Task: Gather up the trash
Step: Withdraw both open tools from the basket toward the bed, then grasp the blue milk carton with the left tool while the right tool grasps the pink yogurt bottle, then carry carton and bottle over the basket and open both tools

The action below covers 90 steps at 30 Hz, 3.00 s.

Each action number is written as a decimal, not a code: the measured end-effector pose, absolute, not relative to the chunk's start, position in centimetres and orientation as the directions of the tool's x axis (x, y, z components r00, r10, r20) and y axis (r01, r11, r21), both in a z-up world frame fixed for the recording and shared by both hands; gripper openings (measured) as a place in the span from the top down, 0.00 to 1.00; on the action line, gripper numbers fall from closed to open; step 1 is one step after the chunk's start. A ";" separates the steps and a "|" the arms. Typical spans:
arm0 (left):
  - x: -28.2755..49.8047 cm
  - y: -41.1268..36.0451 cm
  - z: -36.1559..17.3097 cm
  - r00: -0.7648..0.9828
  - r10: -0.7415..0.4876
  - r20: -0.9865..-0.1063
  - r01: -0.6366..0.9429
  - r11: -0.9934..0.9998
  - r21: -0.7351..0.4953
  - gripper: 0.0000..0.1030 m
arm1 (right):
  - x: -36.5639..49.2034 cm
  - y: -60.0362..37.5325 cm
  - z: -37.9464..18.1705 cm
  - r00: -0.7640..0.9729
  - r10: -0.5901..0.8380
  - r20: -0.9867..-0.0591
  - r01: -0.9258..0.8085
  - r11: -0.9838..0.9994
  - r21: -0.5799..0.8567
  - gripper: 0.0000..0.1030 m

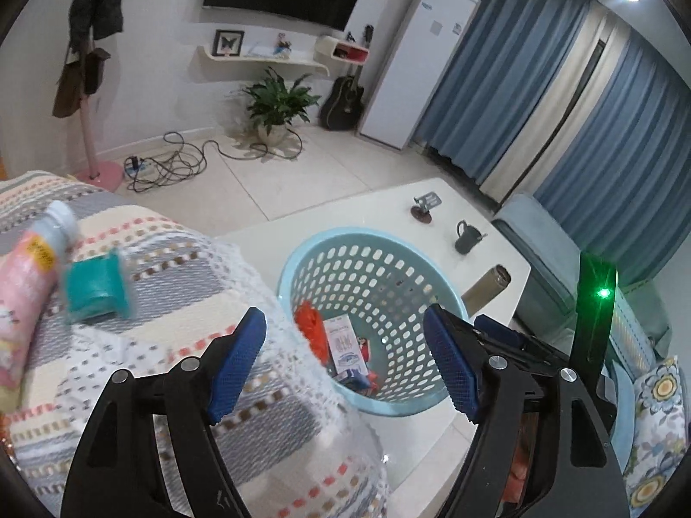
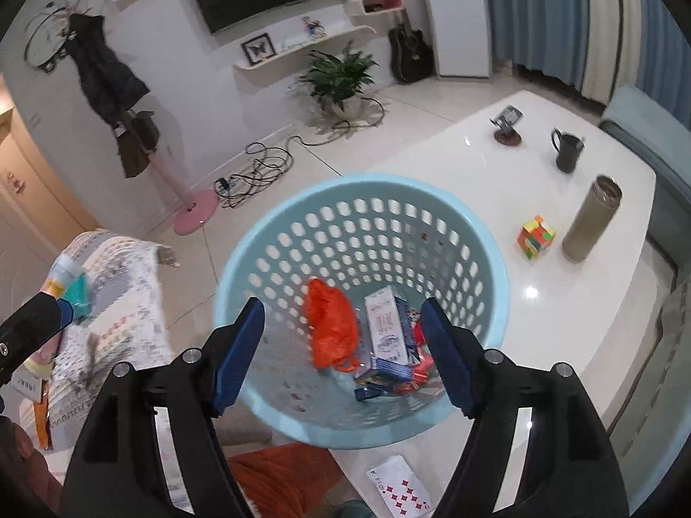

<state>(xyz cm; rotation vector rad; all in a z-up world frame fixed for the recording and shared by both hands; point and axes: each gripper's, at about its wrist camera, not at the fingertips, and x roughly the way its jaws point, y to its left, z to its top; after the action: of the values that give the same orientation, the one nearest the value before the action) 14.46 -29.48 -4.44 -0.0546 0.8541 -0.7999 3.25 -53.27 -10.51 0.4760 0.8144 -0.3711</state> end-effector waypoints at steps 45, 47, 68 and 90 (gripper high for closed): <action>20.7 -2.7 -5.9 0.513 -0.448 -0.732 0.289 0.893 -0.344 0.69 | 15.6 -26.6 -4.8 0.617 0.256 -0.744 0.023 0.939 0.342 0.32; 19.6 -1.4 -5.6 0.536 -0.480 -0.694 0.287 0.877 -0.385 0.69 | 16.5 -25.8 -4.7 0.614 0.266 -0.743 0.032 0.932 0.361 0.32; 14.5 3.3 -4.7 0.710 -0.450 -0.541 0.226 0.874 -0.430 0.69 | 22.2 -18.6 -8.6 0.502 0.145 -0.853 0.147 0.957 0.249 0.48; 12.8 -0.2 0.9 0.709 -0.553 -0.438 0.355 0.816 -0.456 0.69 | 12.0 -23.2 0.0 0.651 0.358 -0.669 -0.082 0.910 0.407 0.56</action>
<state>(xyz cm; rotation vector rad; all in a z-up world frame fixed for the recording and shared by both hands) 12.79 -0.19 0.87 -0.3539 0.5947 -0.5154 12.03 -23.17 0.04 0.3591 0.8283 0.2556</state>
